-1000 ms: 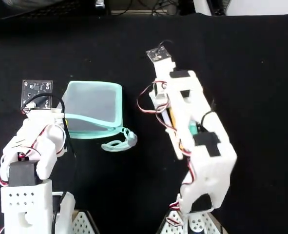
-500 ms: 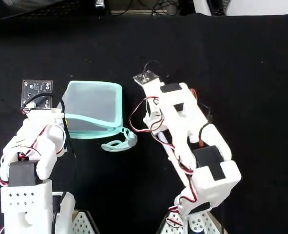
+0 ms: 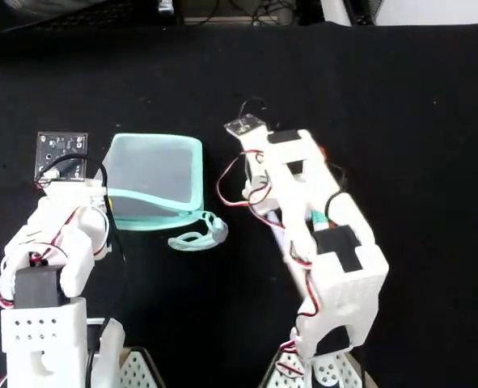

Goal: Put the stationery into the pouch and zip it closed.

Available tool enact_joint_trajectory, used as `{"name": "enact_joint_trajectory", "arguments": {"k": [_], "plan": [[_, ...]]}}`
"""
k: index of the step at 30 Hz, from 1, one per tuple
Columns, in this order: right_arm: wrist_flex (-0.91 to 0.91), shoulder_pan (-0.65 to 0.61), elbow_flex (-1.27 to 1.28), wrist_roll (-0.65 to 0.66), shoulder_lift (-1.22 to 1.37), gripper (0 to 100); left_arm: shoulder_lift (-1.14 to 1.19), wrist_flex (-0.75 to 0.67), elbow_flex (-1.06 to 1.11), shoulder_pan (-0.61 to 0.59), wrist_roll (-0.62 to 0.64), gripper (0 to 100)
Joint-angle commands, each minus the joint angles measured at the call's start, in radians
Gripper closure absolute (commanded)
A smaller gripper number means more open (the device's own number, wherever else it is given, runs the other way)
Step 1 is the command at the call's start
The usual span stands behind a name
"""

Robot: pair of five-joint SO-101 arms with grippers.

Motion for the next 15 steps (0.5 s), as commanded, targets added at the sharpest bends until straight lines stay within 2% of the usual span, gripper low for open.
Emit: {"name": "enact_joint_trajectory", "arguments": {"k": [1, 6, 15], "plan": [[-0.003, -0.021, -0.002, 0.012, -0.047, 98.6, -0.003, -0.02, -0.002, 0.008, 0.002, 97], [-0.003, -0.025, 0.145, 0.012, -0.341, 98.6, -0.003, -0.018, -0.002, 0.008, 0.002, 97], [0.086, -0.031, 0.338, 0.006, -1.122, 98.6, -0.003, -0.015, -0.002, 0.008, 0.002, 97]]}}
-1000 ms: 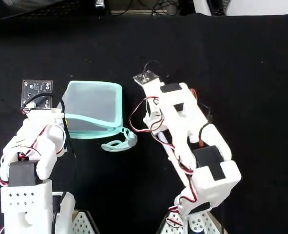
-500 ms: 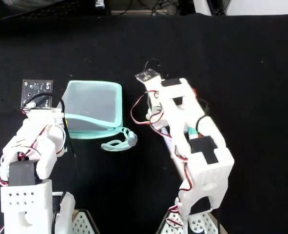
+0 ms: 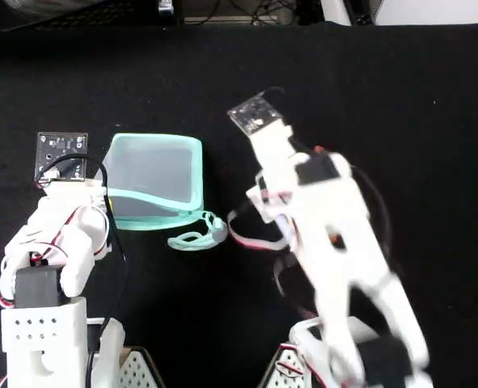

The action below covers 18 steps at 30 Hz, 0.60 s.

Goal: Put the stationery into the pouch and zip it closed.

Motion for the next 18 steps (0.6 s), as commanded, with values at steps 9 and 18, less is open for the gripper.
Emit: {"name": "enact_joint_trajectory", "arguments": {"k": [9, 18], "plan": [[-0.012, -0.315, 0.042, -0.002, -0.881, 98.5, -0.003, -0.014, -0.002, 0.008, 0.002, 97], [-0.477, -0.608, 0.348, 0.0, -1.165, 98.5, -0.003, -0.014, -0.002, 0.008, 0.002, 97]]}}
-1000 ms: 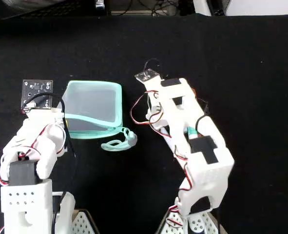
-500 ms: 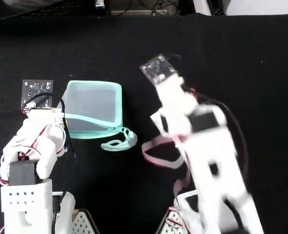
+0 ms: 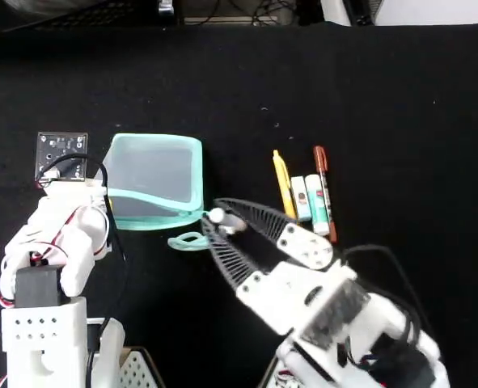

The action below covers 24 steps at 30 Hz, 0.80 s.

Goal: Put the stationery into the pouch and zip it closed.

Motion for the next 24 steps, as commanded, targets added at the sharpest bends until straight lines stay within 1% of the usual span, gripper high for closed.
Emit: {"name": "enact_joint_trajectory", "arguments": {"k": [1, 4, 8, 13, 15, 18, 21, 24], "plan": [[-0.215, -0.101, 0.113, 0.003, -0.065, 98.5, -0.003, -0.014, -0.002, 0.008, 0.002, 97], [-0.315, -0.189, 0.166, 0.003, -0.082, 98.5, -0.003, -0.015, -0.002, 0.008, 0.002, 97], [-0.377, -0.276, 0.183, 0.003, -0.082, 98.5, -0.003, -0.015, -0.002, 0.008, 0.003, 97], [-0.517, -0.285, 0.289, 0.008, -0.081, 98.5, -0.003, -0.018, -0.005, 0.008, 0.06, 97], [-0.566, -0.285, 0.351, 0.008, -0.081, 98.5, -0.003, -0.015, -0.008, 0.01, 0.063, 97], [-0.631, -0.241, 0.441, 0.058, -0.081, 98.5, -0.003, -0.012, -0.012, 0.01, 0.064, 97], [-0.713, -0.141, 0.53, 0.103, -0.081, 98.5, -0.003, -0.011, -0.013, 0.01, 0.064, 97], [-0.769, -0.058, 0.616, 0.106, -0.081, 98.5, -0.003, -0.011, -0.013, 0.01, 0.064, 97]]}}
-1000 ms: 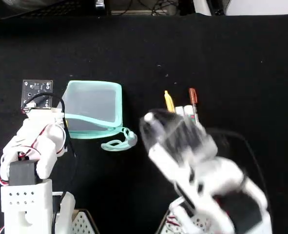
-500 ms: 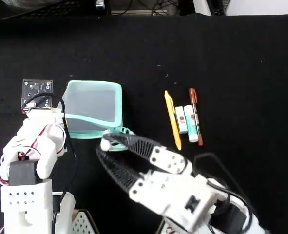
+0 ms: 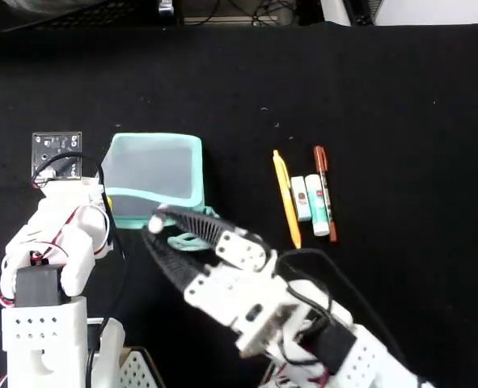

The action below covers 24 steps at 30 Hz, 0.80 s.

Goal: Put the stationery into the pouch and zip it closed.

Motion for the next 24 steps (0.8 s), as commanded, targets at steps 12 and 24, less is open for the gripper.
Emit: {"name": "enact_joint_trajectory", "arguments": {"k": [12, 24], "plan": [[0.21, 0.104, -0.128, 0.005, 0.022, 88.5, 0.008, 0.12, -0.173, 0.008, 0.009, 97], [0.496, 0.129, -0.74, -0.031, 0.484, 86.4, 0.011, 0.135, -0.286, 0.005, 0.011, 97]]}}
